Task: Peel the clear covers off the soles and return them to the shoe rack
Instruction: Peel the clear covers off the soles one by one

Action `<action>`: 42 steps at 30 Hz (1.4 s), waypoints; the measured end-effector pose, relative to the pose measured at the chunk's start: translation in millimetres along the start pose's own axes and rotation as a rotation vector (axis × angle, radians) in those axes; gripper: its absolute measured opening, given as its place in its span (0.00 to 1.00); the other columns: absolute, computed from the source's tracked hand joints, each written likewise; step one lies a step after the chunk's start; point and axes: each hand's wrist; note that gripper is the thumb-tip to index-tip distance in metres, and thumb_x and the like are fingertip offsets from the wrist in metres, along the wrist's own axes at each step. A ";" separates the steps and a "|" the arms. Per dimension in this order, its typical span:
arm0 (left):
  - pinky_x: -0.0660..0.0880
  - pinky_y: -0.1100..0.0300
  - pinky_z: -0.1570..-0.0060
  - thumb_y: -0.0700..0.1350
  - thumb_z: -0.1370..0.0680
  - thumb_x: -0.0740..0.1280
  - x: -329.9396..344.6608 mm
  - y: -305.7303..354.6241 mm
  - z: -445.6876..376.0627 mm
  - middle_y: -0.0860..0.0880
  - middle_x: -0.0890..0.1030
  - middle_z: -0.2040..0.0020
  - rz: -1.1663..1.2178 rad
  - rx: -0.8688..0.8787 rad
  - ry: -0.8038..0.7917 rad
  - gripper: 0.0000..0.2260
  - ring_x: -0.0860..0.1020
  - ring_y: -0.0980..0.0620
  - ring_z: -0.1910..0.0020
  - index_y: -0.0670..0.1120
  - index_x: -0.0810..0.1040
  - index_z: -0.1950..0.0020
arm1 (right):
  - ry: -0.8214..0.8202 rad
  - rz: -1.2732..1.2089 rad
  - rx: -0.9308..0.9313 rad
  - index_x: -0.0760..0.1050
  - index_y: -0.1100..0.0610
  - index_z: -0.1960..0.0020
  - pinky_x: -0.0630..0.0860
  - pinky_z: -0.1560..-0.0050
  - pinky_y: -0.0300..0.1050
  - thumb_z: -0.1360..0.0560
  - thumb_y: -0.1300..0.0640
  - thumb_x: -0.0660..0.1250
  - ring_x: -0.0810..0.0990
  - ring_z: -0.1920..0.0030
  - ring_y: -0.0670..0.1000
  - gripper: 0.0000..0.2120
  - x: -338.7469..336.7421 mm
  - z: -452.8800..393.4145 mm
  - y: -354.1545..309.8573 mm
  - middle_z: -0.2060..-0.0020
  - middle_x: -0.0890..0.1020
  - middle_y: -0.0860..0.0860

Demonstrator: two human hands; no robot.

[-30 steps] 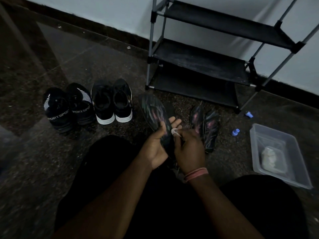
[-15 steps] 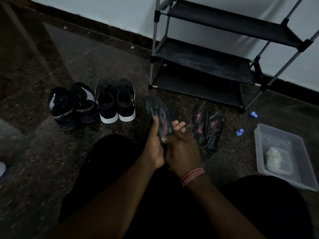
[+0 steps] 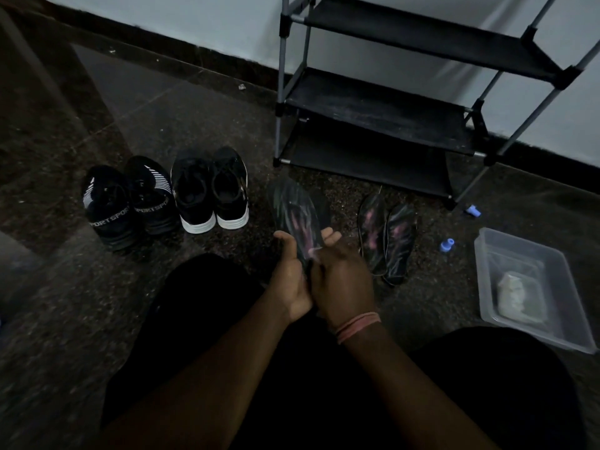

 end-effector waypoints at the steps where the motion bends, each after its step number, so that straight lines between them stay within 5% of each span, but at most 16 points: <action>1: 0.66 0.51 0.26 0.76 0.30 0.50 -1.7 1.1 -1.9 0.46 0.76 0.28 -0.013 0.019 0.025 0.47 0.74 0.50 0.29 0.45 0.71 0.24 | -0.060 -0.070 -0.013 0.81 0.55 0.54 0.73 0.58 0.45 0.27 0.58 0.64 0.79 0.58 0.55 0.07 3.2 7.6 -6.9 0.57 0.81 0.57; 3: 0.70 0.53 0.32 0.75 0.29 0.49 -2.1 3.5 -5.7 0.46 0.76 0.27 -0.033 0.038 0.053 0.45 0.75 0.50 0.30 0.45 0.70 0.24 | -0.100 -0.149 -0.012 0.80 0.54 0.55 0.73 0.58 0.44 0.26 0.55 0.64 0.79 0.57 0.54 0.06 1.9 13.1 -9.2 0.56 0.80 0.55; 8: 0.73 0.52 0.34 0.71 0.22 0.48 -0.9 -1.6 -6.5 0.46 0.77 0.28 -0.035 -0.006 0.063 0.39 0.77 0.49 0.32 0.44 0.73 0.26 | 0.101 -0.026 0.102 0.80 0.56 0.58 0.75 0.58 0.50 0.25 0.56 0.62 0.79 0.58 0.58 0.09 -4.0 -6.7 14.6 0.59 0.81 0.57; 13: 0.72 0.54 0.34 0.71 0.20 0.45 -6.4 0.7 -10.1 0.45 0.76 0.27 -0.044 -0.002 0.119 0.38 0.75 0.50 0.30 0.44 0.72 0.26 | -0.044 -0.152 0.008 0.82 0.53 0.56 0.76 0.60 0.47 0.26 0.57 0.65 0.79 0.58 0.54 0.06 4.5 16.4 -3.6 0.57 0.80 0.54; 18: 0.80 0.54 0.43 0.70 0.22 0.51 0.6 -3.9 0.3 0.45 0.81 0.33 -0.033 -0.051 0.042 0.36 0.82 0.50 0.38 0.45 0.75 0.28 | 0.125 -0.043 0.067 0.82 0.53 0.54 0.76 0.53 0.46 0.26 0.58 0.63 0.80 0.54 0.55 0.09 -6.3 -5.7 19.3 0.56 0.82 0.54; 22: 0.71 0.54 0.33 0.70 0.19 0.45 -6.8 -0.7 -0.7 0.46 0.77 0.28 -0.064 -0.050 0.095 0.37 0.76 0.50 0.31 0.45 0.73 0.26 | -0.040 -0.066 -0.033 0.81 0.51 0.49 0.78 0.55 0.49 0.26 0.55 0.61 0.80 0.52 0.55 0.11 3.9 12.5 0.0 0.51 0.81 0.54; 28: 0.81 0.54 0.46 0.71 0.21 0.48 3.0 -6.7 5.1 0.46 0.84 0.37 -0.057 -0.116 0.045 0.37 0.83 0.50 0.41 0.46 0.76 0.29 | 0.094 0.001 0.063 0.83 0.53 0.51 0.78 0.57 0.48 0.25 0.57 0.63 0.81 0.56 0.57 0.10 -7.5 -5.0 12.5 0.55 0.81 0.55; 34: 0.77 0.55 0.40 0.70 0.20 0.46 -2.4 -2.9 5.3 0.46 0.78 0.29 -0.090 -0.087 0.063 0.38 0.77 0.49 0.31 0.45 0.76 0.28 | -0.028 -0.031 -0.006 0.83 0.53 0.51 0.80 0.54 0.50 0.27 0.55 0.62 0.82 0.51 0.58 0.12 -8.7 10.7 0.5 0.51 0.83 0.57; 38: 0.82 0.54 0.48 0.69 0.19 0.48 1.1 -8.1 3.3 0.44 0.84 0.39 -0.042 -0.129 0.030 0.36 0.84 0.48 0.41 0.44 0.86 0.41 | 0.088 -0.005 0.079 0.83 0.54 0.53 0.79 0.58 0.49 0.26 0.54 0.58 0.81 0.56 0.58 0.14 -12.1 -6.4 13.1 0.56 0.81 0.55; 42: 0.82 0.55 0.48 0.69 0.19 0.47 -5.6 -2.3 5.5 0.45 0.81 0.34 -0.064 -0.117 0.069 0.36 0.82 0.49 0.39 0.44 0.79 0.32 | -0.054 0.021 -0.013 0.82 0.53 0.50 0.80 0.54 0.47 0.26 0.55 0.57 0.81 0.49 0.56 0.15 -3.0 2.8 6.1 0.48 0.81 0.57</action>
Point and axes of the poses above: each hand's wrist, its own z-axis away from the middle knuckle, its own x-axis out of the palm, y = z × x
